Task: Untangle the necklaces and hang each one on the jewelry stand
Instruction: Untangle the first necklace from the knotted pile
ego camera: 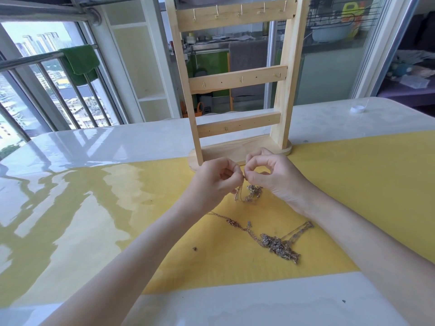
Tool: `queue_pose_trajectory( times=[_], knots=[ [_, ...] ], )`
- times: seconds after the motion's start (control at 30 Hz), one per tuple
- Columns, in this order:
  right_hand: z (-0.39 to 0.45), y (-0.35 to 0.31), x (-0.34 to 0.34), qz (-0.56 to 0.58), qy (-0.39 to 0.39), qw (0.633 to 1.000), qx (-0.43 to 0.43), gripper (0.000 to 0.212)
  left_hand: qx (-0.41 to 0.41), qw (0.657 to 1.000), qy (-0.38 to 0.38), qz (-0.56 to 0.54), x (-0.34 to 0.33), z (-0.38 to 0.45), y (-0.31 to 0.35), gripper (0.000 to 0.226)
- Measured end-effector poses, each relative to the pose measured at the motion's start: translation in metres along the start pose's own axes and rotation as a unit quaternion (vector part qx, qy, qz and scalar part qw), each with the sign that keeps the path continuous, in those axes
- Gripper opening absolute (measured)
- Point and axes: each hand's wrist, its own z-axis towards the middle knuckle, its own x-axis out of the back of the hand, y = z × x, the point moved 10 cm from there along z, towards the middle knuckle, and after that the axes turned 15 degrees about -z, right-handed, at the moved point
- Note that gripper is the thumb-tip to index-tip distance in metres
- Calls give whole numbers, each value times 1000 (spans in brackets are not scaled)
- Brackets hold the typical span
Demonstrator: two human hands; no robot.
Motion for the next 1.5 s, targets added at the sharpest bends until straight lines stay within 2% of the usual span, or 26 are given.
queue_pose_trajectory(
  times=[0.27, 0.4, 0.5, 0.63, 0.8, 0.9, 0.97, 1.13, 1.33, 1.5],
  knots=[
    [0, 4, 10, 33, 42, 998, -15, 23, 29, 1000, -10, 1, -5, -2, -4, 23],
    [-1, 4, 4, 101, 19, 995, -20, 41, 13, 997, -10, -75, -2, -2, 0, 19],
    [0, 3, 1, 100, 9, 995, -20, 33, -22, 993, -4, -117, 3, 0, 8, 12],
    [0, 6, -1, 107, 4, 994, -24, 26, -57, 994, -11, -92, 2, -1, 16, 17],
    [0, 8, -2, 104, 5, 994, -28, 39, -91, 995, -11, -42, 0, -4, 22, 25],
    [1, 10, -6, 117, -7, 993, -31, 19, -103, 994, -12, -35, -2, -6, 23, 28],
    [1, 10, -7, 127, -17, 991, -32, 6, -75, 994, -14, -77, -3, -5, 17, 26],
    [1, 9, -5, 141, -12, 990, -24, 19, 18, 982, -6, -186, -2, -3, -2, 20],
    [2, 9, -5, 131, -15, 991, -18, 20, -10, 985, 13, -173, 0, -4, 5, 22],
    [1, 12, -1, 125, 0, 992, -27, 5, -8, 980, 38, -193, 7, -4, 3, 21]
  ],
)
